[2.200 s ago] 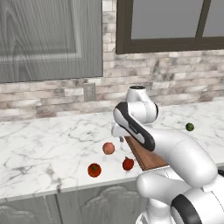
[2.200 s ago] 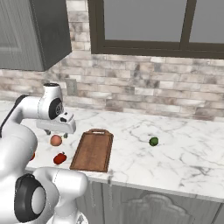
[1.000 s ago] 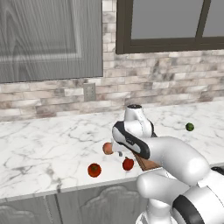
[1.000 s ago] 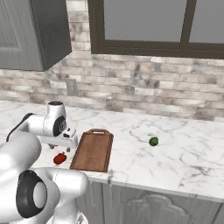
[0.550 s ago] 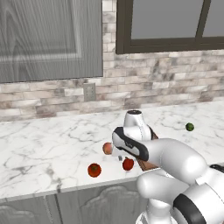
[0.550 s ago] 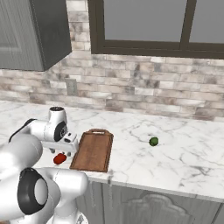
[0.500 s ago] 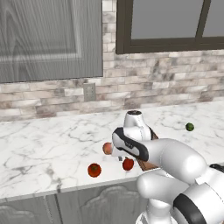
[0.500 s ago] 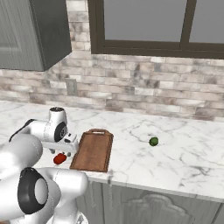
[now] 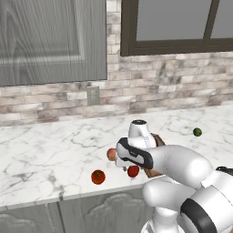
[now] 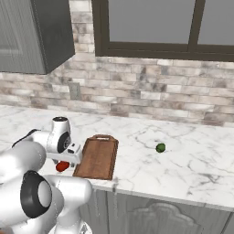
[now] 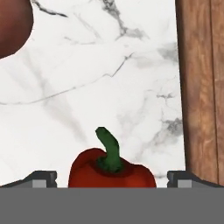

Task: Place the avocado, onion, tomato, and bell pepper on the cutting board.

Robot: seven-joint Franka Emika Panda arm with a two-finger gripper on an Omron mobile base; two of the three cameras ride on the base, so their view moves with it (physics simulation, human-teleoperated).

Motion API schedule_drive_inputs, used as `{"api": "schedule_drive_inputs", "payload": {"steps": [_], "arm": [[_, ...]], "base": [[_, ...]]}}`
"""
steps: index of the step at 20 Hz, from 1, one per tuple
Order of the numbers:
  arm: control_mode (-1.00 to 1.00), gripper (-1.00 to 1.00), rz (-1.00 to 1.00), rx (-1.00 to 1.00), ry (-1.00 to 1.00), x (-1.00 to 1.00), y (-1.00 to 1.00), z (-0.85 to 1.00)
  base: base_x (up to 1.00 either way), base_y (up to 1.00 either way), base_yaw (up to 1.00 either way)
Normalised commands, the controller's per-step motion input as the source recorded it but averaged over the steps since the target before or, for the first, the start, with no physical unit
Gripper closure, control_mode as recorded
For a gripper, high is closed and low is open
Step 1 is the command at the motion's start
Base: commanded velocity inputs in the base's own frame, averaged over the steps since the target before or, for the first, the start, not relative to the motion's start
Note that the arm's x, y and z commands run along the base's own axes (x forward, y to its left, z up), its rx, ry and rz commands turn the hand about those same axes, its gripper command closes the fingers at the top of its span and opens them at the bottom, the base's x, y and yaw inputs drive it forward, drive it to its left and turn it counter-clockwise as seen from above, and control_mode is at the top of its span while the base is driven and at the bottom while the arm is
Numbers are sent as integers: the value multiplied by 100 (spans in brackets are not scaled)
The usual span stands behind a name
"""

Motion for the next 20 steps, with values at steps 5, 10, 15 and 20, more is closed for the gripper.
{"api": "schedule_drive_inputs", "payload": {"steps": [5,10,15,20], "arm": [[-100,-100,0,0,0,0,4,-19],[-100,100,0,0,0,0,9,-24],[-100,100,-1,0,0,-8,5,-11],[-100,100,0,0,-2,-26,-13,8]], "base": [[0,0,0],[0,0,0],[0,0,0],[0,0,0]]}}
